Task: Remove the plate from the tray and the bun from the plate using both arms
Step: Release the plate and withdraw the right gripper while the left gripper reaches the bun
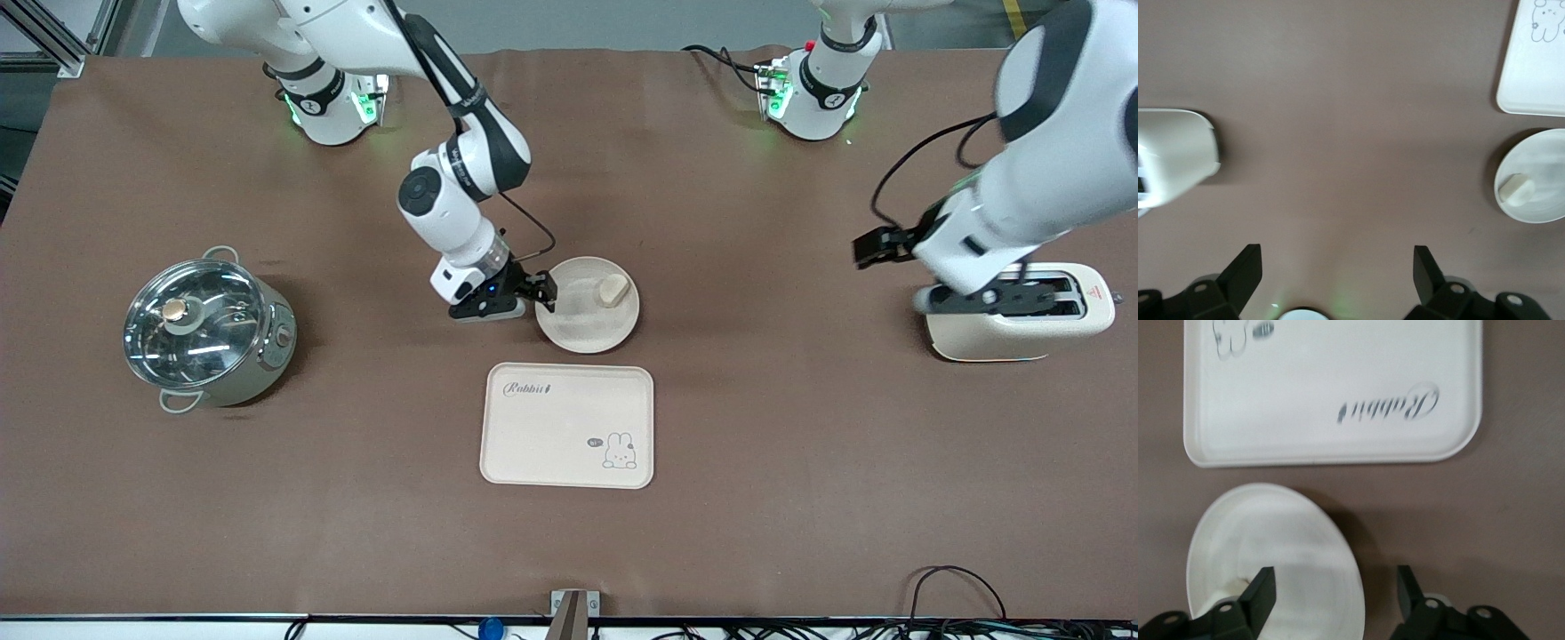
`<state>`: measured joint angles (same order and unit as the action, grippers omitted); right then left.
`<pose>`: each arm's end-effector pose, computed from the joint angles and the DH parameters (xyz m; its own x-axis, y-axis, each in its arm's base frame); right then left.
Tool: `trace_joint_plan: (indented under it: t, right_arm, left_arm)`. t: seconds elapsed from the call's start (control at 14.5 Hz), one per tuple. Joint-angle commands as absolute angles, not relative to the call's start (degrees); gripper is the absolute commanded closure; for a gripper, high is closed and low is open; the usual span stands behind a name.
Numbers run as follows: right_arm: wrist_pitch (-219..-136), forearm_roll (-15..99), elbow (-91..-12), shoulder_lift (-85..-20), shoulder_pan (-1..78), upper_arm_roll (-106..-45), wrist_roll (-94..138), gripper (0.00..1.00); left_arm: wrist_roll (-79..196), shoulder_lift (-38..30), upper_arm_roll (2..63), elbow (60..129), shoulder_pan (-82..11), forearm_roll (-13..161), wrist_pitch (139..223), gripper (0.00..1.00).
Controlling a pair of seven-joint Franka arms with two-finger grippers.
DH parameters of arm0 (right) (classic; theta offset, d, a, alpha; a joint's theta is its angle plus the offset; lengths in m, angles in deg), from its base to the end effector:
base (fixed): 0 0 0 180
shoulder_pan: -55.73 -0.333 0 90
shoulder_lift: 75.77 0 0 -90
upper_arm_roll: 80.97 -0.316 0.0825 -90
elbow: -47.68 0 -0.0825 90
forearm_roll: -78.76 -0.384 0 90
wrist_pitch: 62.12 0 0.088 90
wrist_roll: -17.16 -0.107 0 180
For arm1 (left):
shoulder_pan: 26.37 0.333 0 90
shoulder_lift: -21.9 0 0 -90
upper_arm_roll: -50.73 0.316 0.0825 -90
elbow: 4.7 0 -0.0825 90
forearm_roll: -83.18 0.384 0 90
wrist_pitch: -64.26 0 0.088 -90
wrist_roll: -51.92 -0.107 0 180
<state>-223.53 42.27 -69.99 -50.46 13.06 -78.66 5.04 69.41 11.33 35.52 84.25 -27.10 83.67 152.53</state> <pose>0.4882 0.3776 0.2477 0.9854 -0.1009 0.1371 -0.0414 -0.9234 -0.3816 0.5762 -0.1512 0.5277 0.9810 0.0275 -0.1919 0.0244 -0.9995 -0.0188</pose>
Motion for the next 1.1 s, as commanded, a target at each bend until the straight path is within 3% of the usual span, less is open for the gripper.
trace_joint_plan:
  t: [0.0,0.48,0.69,1.03]
  right_arm:
    - [-216.92,41.49,-70.01,-56.24,19.75,-78.95,6.69,0.0]
    - [-190.92,43.85,-69.74,-70.83,39.17,-76.4,16.7,0.0]
    - [-180.28,61.23,-67.03,-76.63,45.69,-76.49,18.56,0.0]
    - [-163.83,74.53,-58.59,-84.19,48.34,-76.4,18.04,0.0]
  left_arm:
    - [77.21,7.15,33.42,83.28,-29.78,83.18,154.08,0.0]
    - [97.86,-2.34,33.41,86.0,-44.63,83.62,168.12,0.0]
    - [104.21,-7.44,33.59,85.91,-49.65,83.88,175.07,0.0]
    - [105.8,-14.83,33.5,85.74,-53.78,85.9,181.49,0.07]
